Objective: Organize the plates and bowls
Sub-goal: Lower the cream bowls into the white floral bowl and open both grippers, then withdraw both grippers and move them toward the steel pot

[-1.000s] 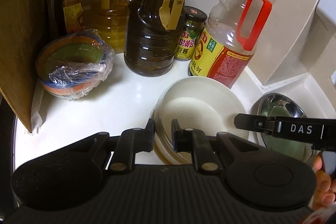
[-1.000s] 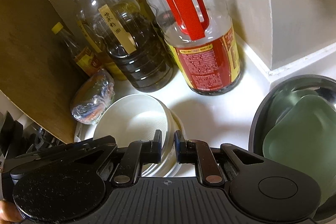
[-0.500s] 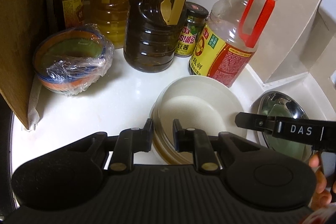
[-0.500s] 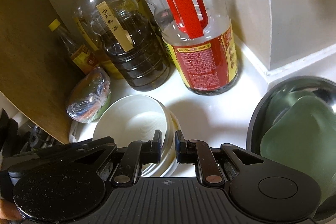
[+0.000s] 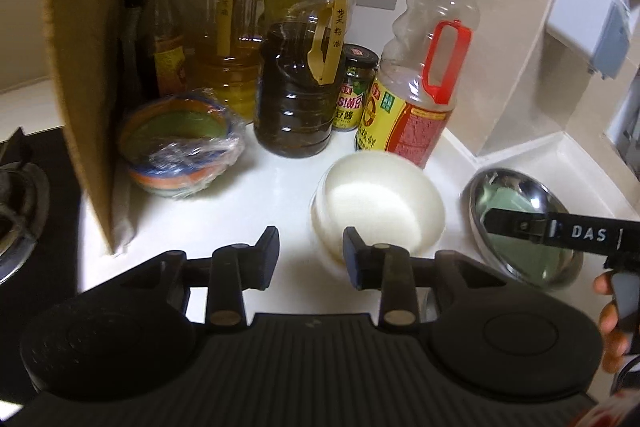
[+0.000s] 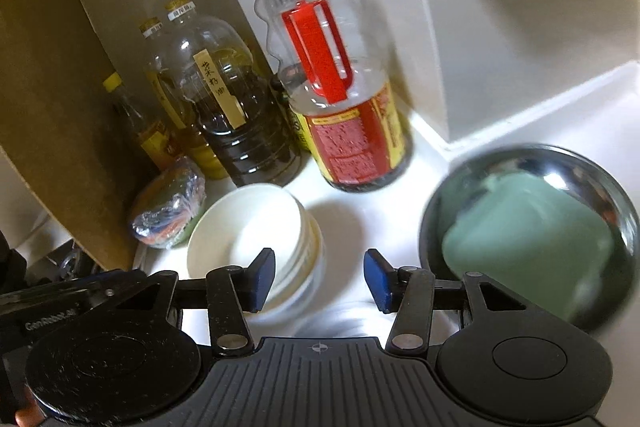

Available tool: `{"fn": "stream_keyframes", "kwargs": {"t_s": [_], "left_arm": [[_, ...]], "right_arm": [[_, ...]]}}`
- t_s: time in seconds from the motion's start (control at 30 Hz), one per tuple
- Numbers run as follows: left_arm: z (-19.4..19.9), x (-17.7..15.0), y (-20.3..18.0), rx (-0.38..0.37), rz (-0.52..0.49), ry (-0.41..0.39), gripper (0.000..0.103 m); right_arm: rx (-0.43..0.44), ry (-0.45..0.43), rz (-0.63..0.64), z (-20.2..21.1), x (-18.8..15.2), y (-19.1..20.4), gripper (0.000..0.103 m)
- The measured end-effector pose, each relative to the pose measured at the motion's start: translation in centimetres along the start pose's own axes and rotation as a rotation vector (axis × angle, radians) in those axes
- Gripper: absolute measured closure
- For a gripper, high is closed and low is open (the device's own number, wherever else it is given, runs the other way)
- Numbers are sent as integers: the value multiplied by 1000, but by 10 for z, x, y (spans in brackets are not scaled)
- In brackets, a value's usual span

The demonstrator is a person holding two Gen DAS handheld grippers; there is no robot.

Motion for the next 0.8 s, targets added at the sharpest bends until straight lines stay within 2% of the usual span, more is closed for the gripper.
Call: {"fn": "stream_keyframes", "kwargs": {"t_s": [0.37, 0.8], "left_arm": [[62, -61, 26, -27, -43, 13, 71], [115, -134, 42, -47, -116, 46, 71]], "right_arm": [[-60, -39, -56, 64, -67, 10, 46], [-107, -36, -84, 108, -154, 49, 45]]}}
Point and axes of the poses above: each gripper's, at about its wrist camera, not at the fingertips, and z roughly against the way its jaws point, y to its left, x to its top, the point moved 7 cm from there along -z, roughly the way its jaws point, and after that the axes turned 7 degrees about y, right-handed, at the moved point
